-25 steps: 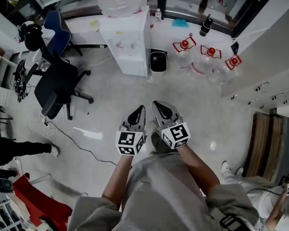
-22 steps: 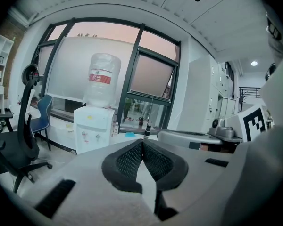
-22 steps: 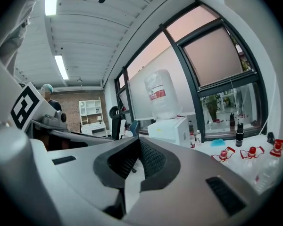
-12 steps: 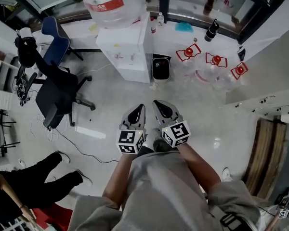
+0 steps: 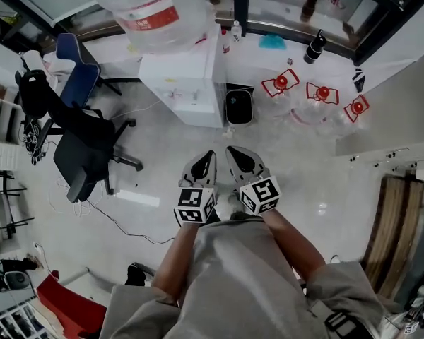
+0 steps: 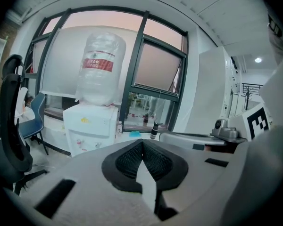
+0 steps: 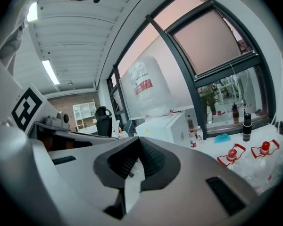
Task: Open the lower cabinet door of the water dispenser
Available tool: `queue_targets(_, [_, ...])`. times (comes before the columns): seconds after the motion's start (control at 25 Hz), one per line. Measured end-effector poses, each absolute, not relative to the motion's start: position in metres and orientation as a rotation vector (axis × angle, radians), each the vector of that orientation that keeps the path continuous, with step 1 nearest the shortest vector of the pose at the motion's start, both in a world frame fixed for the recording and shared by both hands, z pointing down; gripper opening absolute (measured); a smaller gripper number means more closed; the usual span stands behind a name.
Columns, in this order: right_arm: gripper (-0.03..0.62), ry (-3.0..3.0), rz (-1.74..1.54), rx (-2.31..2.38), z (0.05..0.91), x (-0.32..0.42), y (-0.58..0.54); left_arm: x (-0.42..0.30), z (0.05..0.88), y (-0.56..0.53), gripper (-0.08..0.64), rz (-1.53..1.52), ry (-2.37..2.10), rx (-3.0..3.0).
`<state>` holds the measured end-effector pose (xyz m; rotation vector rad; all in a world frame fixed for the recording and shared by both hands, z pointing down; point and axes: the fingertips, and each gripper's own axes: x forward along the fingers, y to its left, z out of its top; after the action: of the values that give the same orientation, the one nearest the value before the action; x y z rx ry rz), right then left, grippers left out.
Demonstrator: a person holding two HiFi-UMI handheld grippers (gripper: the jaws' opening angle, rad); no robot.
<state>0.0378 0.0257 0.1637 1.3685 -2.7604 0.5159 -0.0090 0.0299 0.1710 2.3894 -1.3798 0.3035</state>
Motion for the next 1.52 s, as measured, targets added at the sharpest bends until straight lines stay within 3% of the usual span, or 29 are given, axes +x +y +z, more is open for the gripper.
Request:
queue_targets(0.88, [0.009, -2.433, 0.706, 1.834, 0.23, -0.008, -0.096, -0.063, 0.232, -0.102, 0.008, 0.492, -0.984, 2.487])
queue_targets(1.52, [0.009, -2.18, 0.746, 2.049, 0.311, 0.032, -0.128, -0.039, 0.303, -0.14, 0.008, 0.699, -0.693, 2.512])
